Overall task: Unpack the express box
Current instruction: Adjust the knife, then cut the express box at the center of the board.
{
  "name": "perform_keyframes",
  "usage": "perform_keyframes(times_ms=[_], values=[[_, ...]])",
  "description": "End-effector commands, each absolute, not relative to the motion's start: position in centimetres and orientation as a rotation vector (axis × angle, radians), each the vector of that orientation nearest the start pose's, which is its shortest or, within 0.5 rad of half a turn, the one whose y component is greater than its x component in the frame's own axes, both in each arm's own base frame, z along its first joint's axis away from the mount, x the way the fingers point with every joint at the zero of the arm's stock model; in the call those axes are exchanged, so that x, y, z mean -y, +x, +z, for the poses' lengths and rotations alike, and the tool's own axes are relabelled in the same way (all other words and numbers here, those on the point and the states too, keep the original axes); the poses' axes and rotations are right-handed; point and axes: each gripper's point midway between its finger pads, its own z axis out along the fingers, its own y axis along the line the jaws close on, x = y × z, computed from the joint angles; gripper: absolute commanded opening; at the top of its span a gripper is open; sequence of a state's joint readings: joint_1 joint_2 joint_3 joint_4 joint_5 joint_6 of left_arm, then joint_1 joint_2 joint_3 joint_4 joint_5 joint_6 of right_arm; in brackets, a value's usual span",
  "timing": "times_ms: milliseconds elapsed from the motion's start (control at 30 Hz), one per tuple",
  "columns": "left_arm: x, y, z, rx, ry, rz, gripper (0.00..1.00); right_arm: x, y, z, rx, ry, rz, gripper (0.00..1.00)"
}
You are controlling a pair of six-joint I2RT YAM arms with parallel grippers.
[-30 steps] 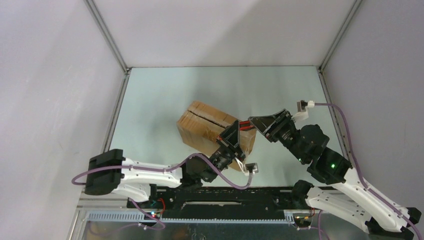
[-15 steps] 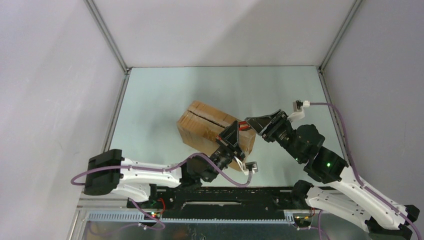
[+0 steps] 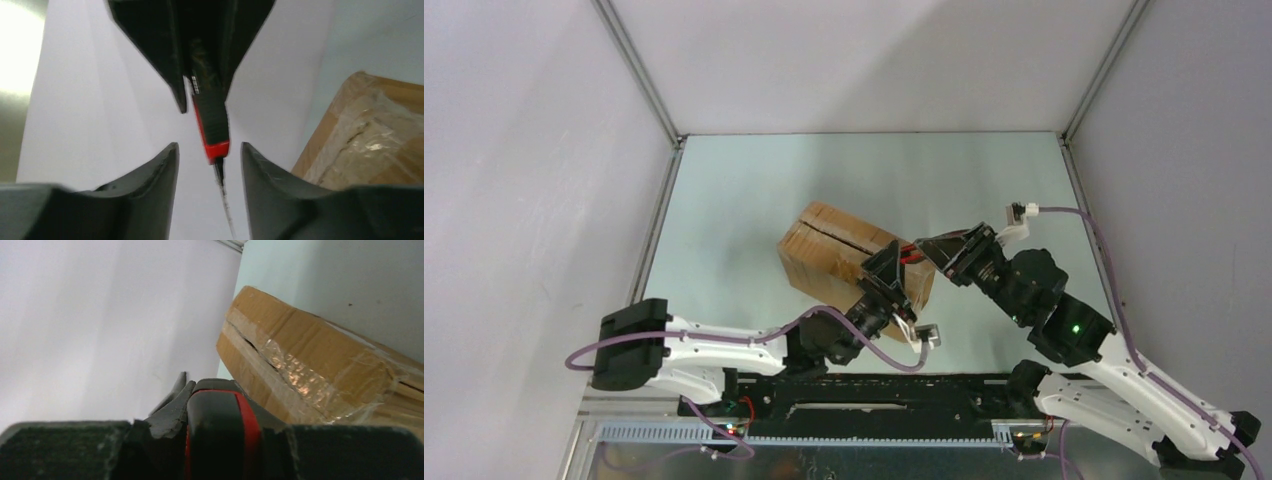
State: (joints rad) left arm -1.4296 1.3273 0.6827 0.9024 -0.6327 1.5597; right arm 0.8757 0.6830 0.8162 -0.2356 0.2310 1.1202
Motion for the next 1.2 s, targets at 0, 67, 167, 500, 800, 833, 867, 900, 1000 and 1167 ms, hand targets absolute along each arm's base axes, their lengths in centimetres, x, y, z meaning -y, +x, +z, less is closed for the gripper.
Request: perform_keyframes(times_ms=[0,67,167,500,800,833,867,900,1000,1167], values=[[34.7,18.0,33.5,-0.718,1.170,0.377,0.69,-20.4,20.1,31.3,-1.782,0.481,1.246,0.00],[33.8,18.2,32.5,-0.841,1.210,0.312,0.82,-18.3,20.6,31.0,-1.735,0.535,1.232,0.00],[32.4,17.1,32.7,-1.021,1.192,0.073,0.95,-15.7,20.7,30.7,-1.694,0.609,1.208,0.00],[31.9,11.0,31.2,-1.575,1.439,-0.873,1.00,-12.6,18.1,27.5,-1.709,0.610,1.187,0.00],[34.2,9.8,27.5,-1.687,1.728,-1.132,1.00,-12.4,16.1,24.3,-1.746,0.614,1.202,0.00],[34.4,10.2,26.8,-1.718,1.752,-1.110,1.00,-12.3,16.0,24.1,-1.749,0.615,1.202,0.00],[34.5,10.9,26.0,-1.756,1.765,-1.063,1.00,-12.3,16.0,24.1,-1.747,0.611,1.198,0.00],[34.6,11.5,25.5,-1.779,1.775,-1.021,1.00,-12.2,15.9,24.2,-1.741,0.605,1.198,0.00],[34.9,13.2,24.6,-1.802,1.759,-0.920,1.00,-12.5,15.7,24.2,-1.745,0.589,1.211,0.00],[35.2,15.0,24.4,-1.796,1.716,-0.812,1.00,-12.6,15.7,23.4,-1.760,0.586,1.212,0.00]])
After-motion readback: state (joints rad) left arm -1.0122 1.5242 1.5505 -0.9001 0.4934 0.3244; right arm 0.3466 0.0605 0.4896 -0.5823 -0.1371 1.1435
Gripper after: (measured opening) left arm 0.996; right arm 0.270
